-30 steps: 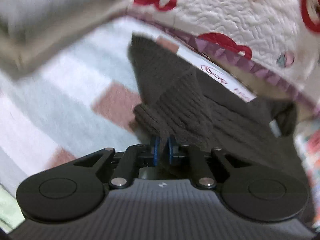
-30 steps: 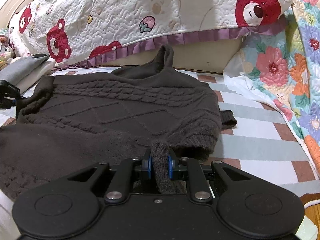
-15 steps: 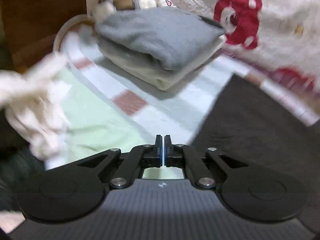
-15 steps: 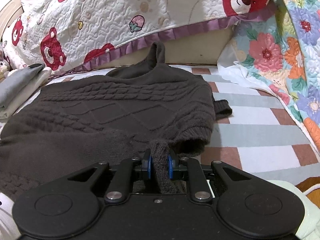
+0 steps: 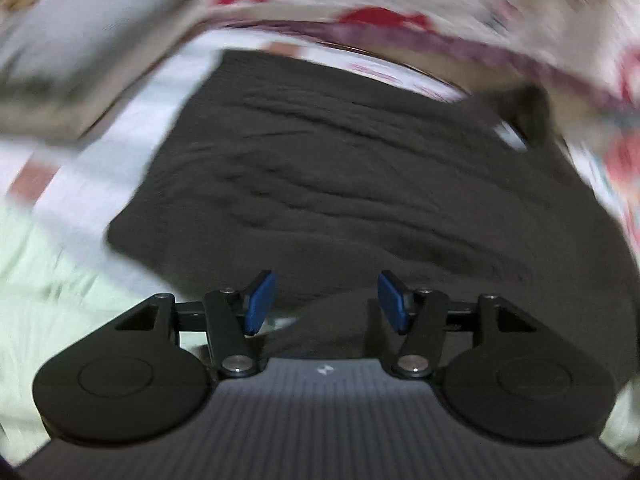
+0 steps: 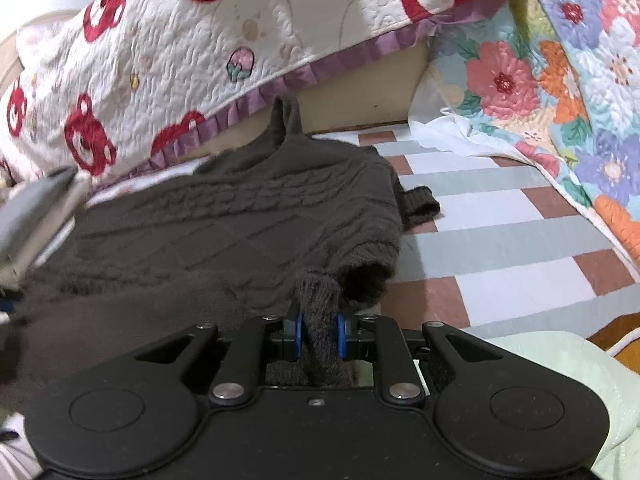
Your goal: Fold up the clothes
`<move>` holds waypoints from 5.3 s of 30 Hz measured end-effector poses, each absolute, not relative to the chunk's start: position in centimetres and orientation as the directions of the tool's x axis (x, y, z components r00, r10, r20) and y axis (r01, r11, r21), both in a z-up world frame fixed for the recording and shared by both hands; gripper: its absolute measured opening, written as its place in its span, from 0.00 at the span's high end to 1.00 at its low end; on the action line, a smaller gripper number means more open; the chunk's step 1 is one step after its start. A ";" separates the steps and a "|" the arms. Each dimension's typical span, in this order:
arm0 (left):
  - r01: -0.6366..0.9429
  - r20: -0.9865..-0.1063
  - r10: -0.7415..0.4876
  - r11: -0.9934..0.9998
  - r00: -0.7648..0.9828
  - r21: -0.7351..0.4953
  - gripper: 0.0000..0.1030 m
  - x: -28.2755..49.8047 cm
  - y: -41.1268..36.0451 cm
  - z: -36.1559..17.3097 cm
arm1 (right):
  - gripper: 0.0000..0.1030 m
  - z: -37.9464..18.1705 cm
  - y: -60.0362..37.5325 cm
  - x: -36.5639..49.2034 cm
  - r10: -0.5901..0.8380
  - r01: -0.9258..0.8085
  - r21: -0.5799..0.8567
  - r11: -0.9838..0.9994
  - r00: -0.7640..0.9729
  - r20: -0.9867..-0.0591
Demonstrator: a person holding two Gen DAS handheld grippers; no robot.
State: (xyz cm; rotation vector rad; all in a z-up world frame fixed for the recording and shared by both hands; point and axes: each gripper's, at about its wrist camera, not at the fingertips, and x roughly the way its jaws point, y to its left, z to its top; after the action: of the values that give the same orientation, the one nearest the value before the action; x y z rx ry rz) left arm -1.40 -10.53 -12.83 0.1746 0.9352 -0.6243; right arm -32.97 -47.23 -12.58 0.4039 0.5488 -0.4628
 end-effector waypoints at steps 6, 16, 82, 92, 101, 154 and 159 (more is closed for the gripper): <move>0.810 -0.865 -0.406 0.586 0.294 0.000 0.46 -2.1 -17.5 -6.3 | 0.83 -10.5 -49.7 -31.3 -0.183 0.442 0.433 0.786 0.834 -0.520; 0.948 -0.818 -0.521 0.306 0.243 0.087 0.35 -1.3 -29.2 1.8 | 0.86 -8.6 -52.7 -26.5 -0.124 0.455 0.602 0.656 0.852 -0.508; 0.566 -0.807 -0.590 0.670 0.014 -0.480 0.86 -4.5 -40.1 -19.7 | 0.38 -19.8 -70.7 -21.7 0.291 0.405 0.836 0.369 0.804 -0.518; 0.593 -0.743 -0.666 0.572 -0.068 -0.567 0.89 -5.2 -40.7 -18.5 | 0.90 -15.4 -70.4 -21.6 0.272 0.187 0.896 0.402 0.910 -0.312; 0.788 -0.755 -0.625 0.355 -0.200 -0.503 0.52 -12.5 -48.9 -15.4 | 0.99 -4.6 -75.1 -26.6 -0.271 0.452 0.436 0.778 0.868 -0.416; 0.746 -0.831 -0.540 0.607 0.132 -0.276 0.38 -3.9 -45.6 -16.6 | 0.54 -3.2 -68.4 -25.7 -0.208 0.535 0.255 0.805 0.658 -0.724; 0.722 -0.773 -0.579 0.647 0.259 -0.243 0.38 1.9 -50.5 -13.9 | 0.48 -0.7 -70.7 -19.5 -0.036 0.332 0.396 0.856 0.803 -0.595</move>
State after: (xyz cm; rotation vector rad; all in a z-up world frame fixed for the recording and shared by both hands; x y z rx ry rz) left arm 1.87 -50.46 -13.90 0.1726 0.9646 -0.8876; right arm -19.49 -70.70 -0.67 0.5122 0.6119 -0.2069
